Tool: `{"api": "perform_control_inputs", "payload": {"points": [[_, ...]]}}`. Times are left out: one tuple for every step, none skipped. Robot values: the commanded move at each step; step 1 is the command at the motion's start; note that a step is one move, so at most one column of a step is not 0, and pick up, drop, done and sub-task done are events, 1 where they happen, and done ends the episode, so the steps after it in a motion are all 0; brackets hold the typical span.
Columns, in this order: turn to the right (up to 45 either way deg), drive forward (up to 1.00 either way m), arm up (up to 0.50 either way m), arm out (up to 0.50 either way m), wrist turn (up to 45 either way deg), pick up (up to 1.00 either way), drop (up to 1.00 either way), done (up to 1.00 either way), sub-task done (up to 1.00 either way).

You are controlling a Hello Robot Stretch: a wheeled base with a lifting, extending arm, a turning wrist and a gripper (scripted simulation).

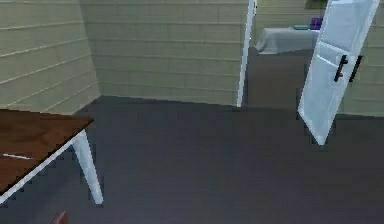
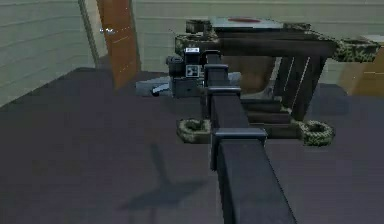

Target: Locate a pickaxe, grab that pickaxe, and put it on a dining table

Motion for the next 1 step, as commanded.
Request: {"api": "perform_control_inputs", "payload": {"points": [[3.0,0.0,0.0,0.0,0.0,0.0,0.0,0.0,0.0]]}}
